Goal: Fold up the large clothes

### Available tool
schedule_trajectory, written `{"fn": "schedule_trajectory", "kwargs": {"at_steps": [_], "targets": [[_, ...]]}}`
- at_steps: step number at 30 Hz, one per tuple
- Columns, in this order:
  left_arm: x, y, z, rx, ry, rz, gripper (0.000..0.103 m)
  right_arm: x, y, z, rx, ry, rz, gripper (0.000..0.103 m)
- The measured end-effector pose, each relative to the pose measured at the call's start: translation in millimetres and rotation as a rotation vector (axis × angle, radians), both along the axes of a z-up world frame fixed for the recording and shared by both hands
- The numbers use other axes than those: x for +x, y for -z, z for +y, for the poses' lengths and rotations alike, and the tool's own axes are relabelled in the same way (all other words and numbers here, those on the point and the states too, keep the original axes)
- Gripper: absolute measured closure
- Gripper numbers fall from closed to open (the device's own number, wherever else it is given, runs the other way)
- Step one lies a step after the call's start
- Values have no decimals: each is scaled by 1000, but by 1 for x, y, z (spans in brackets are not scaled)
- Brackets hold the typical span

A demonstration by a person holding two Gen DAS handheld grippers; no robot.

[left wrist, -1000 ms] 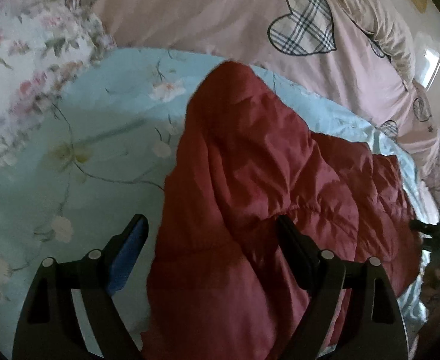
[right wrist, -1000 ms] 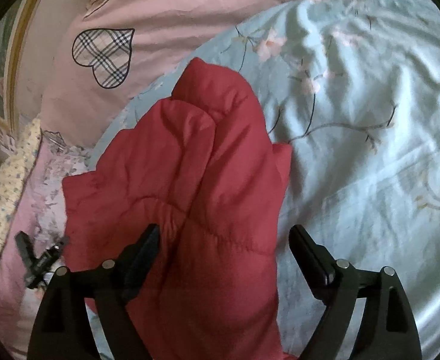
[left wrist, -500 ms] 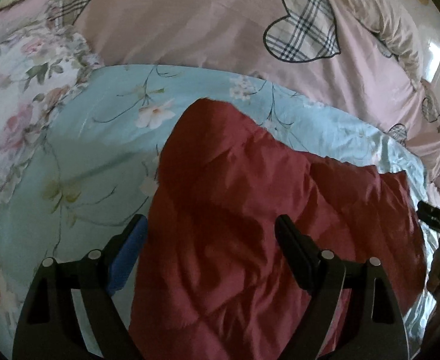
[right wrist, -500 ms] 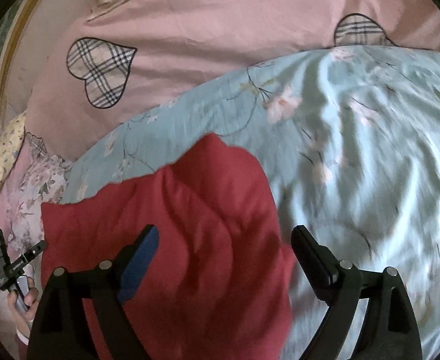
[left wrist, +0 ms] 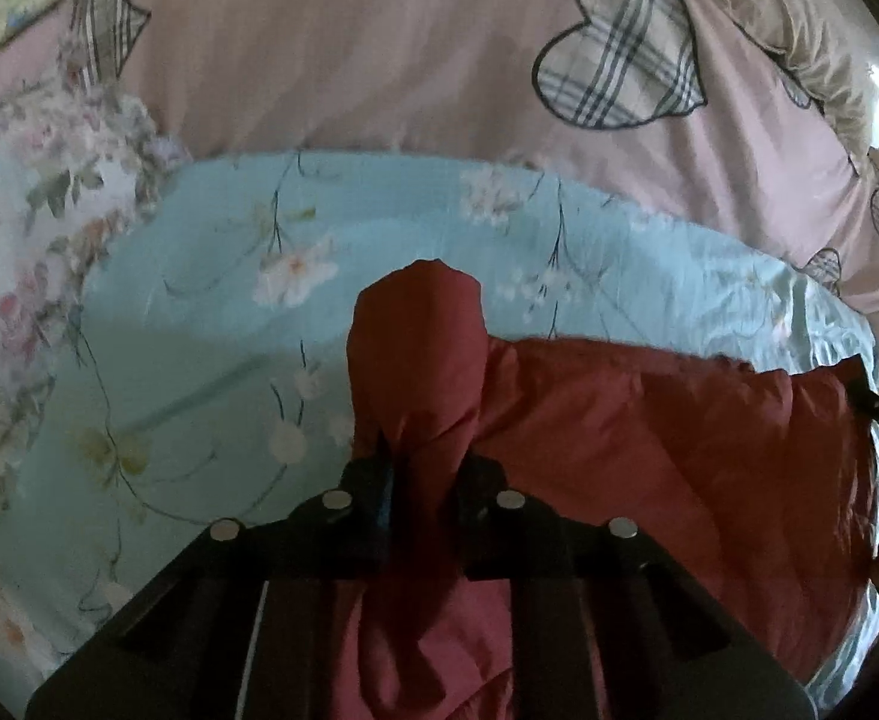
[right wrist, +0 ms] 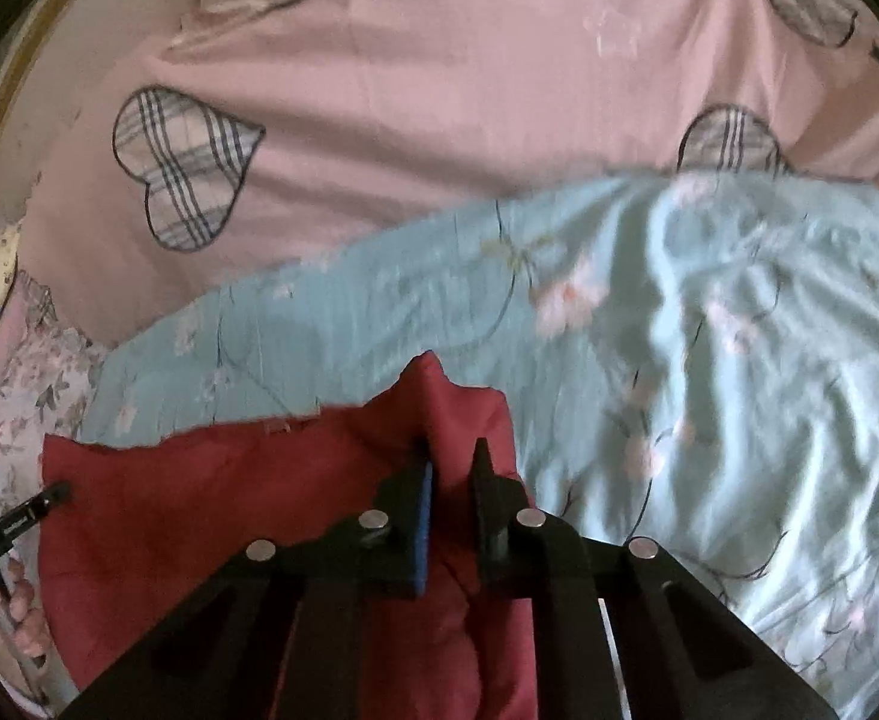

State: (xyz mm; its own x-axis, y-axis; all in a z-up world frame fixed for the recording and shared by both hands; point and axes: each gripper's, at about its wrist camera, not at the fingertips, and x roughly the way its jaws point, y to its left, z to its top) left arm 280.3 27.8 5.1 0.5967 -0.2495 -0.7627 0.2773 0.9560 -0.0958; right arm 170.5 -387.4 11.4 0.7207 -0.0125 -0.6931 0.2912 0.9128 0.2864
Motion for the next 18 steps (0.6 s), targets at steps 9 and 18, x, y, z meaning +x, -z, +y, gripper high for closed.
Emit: {"fn": "schedule_trajectory", "kwargs": {"at_steps": [9, 18], "targets": [[51, 12, -12, -2, -63, 58, 91, 36, 12, -14, -6, 96, 34, 94], [70, 56, -16, 5, -77, 138, 90, 48, 64, -30, 69, 134, 121, 96]]}}
